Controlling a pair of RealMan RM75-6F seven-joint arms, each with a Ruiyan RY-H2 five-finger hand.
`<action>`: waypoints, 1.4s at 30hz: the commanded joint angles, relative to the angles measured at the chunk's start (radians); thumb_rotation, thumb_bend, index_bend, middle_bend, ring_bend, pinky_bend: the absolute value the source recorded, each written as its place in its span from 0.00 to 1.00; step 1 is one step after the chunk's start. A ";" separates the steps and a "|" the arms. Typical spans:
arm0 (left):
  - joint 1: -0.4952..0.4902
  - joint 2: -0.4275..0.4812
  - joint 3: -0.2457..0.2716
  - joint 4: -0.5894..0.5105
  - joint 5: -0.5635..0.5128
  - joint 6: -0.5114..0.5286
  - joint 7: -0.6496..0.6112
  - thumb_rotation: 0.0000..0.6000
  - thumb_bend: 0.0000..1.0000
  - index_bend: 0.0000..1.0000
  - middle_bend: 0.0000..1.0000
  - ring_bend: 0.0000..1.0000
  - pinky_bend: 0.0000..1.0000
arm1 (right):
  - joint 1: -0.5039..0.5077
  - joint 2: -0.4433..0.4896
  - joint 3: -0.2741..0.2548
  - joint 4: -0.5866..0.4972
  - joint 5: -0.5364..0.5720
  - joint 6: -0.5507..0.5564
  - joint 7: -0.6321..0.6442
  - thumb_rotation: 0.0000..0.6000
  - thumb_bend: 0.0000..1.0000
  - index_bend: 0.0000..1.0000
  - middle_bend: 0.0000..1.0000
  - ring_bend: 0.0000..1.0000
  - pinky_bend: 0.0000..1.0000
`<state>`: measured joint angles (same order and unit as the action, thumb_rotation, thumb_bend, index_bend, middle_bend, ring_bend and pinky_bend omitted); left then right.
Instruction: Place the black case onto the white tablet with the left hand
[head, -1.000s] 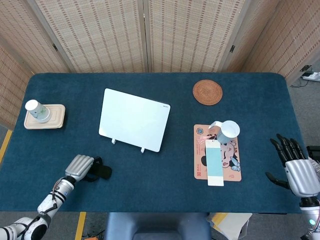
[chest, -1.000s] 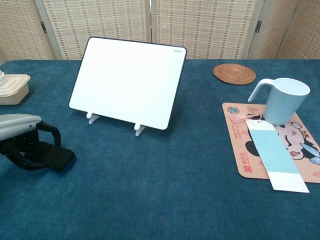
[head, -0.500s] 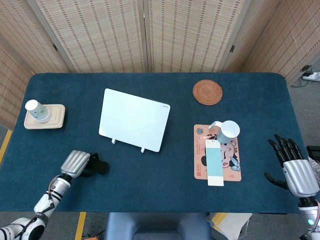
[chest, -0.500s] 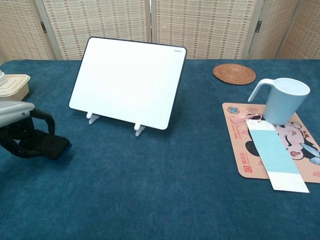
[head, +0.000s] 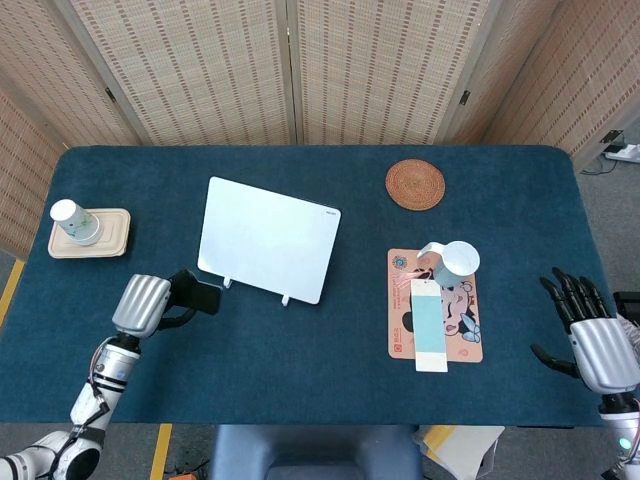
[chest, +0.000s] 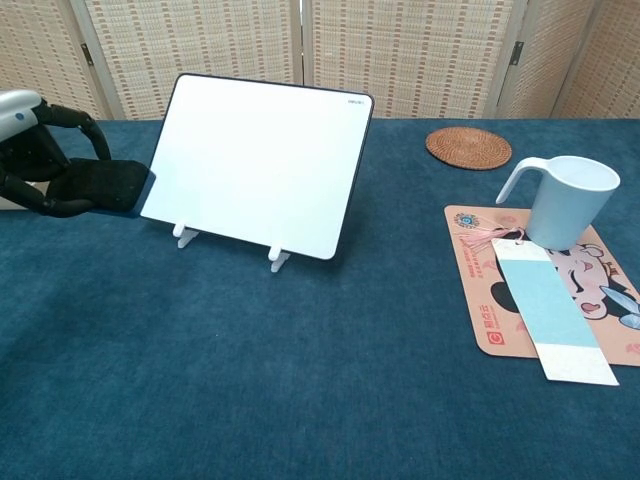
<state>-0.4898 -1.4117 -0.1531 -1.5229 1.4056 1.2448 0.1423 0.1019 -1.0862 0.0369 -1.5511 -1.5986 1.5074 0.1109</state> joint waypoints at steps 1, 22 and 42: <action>-0.020 -0.077 -0.033 0.074 0.018 0.039 0.006 1.00 0.35 0.49 1.00 1.00 1.00 | 0.000 -0.001 0.000 -0.001 0.000 0.000 -0.003 1.00 0.23 0.00 0.00 0.00 0.00; -0.211 -0.347 -0.142 0.446 0.050 0.033 -0.247 1.00 0.35 0.49 1.00 1.00 1.00 | -0.019 0.024 0.043 0.005 0.095 0.005 0.071 1.00 0.23 0.00 0.00 0.00 0.00; -0.353 -0.542 -0.107 0.826 0.067 -0.048 -0.482 1.00 0.35 0.49 1.00 1.00 1.00 | -0.037 0.043 0.079 0.024 0.166 -0.003 0.147 1.00 0.23 0.00 0.00 0.00 0.00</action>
<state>-0.8322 -1.9398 -0.2646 -0.7164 1.4745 1.2075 -0.3194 0.0647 -1.0431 0.1150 -1.5271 -1.4332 1.5047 0.2582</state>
